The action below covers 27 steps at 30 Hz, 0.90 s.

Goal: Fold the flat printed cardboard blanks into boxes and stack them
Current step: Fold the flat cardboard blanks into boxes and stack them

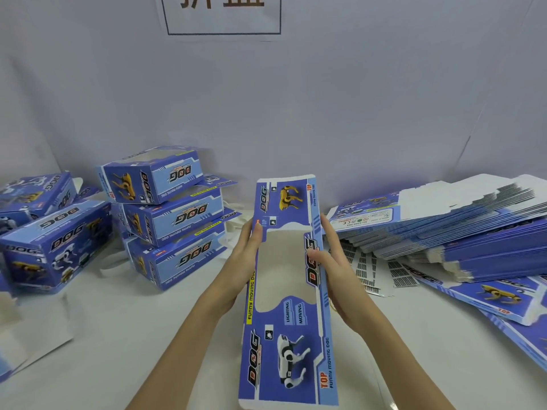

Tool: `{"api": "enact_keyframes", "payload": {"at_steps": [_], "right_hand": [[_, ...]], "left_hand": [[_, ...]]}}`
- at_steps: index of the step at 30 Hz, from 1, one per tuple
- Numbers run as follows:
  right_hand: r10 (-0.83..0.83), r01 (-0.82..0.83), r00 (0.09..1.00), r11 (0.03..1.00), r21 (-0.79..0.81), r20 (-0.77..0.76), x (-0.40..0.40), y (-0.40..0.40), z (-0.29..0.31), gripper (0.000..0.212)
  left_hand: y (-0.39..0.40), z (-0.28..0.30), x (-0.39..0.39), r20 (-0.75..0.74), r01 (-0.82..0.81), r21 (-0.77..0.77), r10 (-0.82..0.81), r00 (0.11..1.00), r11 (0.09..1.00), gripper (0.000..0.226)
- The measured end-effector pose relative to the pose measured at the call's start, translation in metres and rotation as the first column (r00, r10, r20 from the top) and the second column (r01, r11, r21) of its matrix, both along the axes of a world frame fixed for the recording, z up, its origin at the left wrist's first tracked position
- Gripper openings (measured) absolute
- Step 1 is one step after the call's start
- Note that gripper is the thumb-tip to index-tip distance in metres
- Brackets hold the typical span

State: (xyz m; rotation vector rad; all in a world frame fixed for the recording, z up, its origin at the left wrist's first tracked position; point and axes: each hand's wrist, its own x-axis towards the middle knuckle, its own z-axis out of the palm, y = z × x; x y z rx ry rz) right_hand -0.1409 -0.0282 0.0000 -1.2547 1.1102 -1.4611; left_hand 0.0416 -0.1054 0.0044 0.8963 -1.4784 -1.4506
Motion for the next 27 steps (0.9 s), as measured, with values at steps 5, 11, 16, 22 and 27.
{"api": "enact_keyframes", "payload": {"at_steps": [5, 11, 16, 22, 27], "right_hand": [[-0.179, 0.159, 0.98, 0.967, -0.202, -0.087, 0.006, -0.001, 0.001, 0.072], [-0.194, 0.18, 0.978, 0.97, -0.165, -0.072, 0.0, -0.001, 0.001, 0.067], [-0.212, 0.202, 0.977, 0.964, -0.171, -0.038, -0.001, -0.001, -0.001, 0.034], [-0.173, 0.182, 0.982, 0.975, -0.127, 0.079, 0.003, 0.0, 0.004, 0.031], [-0.187, 0.193, 0.98, 0.975, -0.106, 0.065, -0.001, 0.002, 0.007, 0.03]], "left_hand": [[0.003, 0.002, -0.003, -0.057, -0.007, -0.002, 0.007, 0.998, 1.0, 0.05], [0.012, 0.009, -0.004, -0.062, 0.031, -0.026, -0.032, 0.998, 0.999, 0.022], [0.017, 0.019, -0.003, -0.093, 0.094, -0.061, -0.099, 0.991, 0.994, 0.023], [0.015, 0.017, 0.002, -0.067, 0.044, -0.05, -0.048, 0.997, 0.998, 0.03], [0.016, 0.018, 0.002, -0.041, 0.067, -0.074, -0.07, 0.997, 0.995, 0.034]]}}
